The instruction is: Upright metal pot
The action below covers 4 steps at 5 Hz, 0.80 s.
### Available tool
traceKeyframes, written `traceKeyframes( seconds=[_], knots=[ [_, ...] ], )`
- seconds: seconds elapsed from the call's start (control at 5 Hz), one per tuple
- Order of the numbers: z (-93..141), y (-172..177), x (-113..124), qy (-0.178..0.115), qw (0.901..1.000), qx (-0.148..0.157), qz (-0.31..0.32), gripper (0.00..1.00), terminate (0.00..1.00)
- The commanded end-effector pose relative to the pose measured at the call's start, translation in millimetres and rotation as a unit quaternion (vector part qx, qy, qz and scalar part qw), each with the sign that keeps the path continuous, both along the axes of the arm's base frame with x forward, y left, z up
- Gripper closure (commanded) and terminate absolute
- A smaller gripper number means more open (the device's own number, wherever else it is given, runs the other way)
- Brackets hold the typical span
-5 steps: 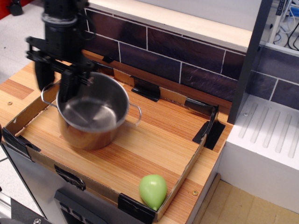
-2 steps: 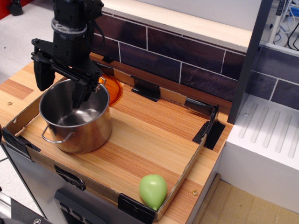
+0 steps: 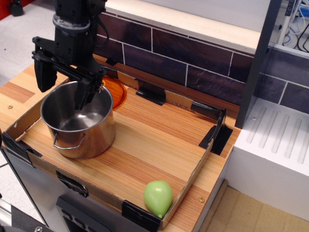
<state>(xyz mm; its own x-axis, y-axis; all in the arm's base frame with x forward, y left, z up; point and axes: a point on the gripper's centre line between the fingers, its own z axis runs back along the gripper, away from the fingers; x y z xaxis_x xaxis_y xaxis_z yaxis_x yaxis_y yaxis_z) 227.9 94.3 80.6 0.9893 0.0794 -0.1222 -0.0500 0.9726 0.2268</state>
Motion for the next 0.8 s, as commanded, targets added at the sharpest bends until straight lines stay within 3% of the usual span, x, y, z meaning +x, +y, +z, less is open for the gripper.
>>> traceKeyframes(
  seconds=[0.0,0.2,0.4,0.6],
  knots=[
    [90,-23,7,-0.059,0.9976,-0.034,0.014,0.00,0.00],
    [114,-31,11,-0.065,0.9970,-0.041,0.006,0.00,0.00],
    [114,-31,11,-0.065,0.9970,-0.041,0.006,0.00,0.00],
    [114,-31,11,-0.065,0.9970,-0.041,0.006,0.00,1.00]
  ],
)
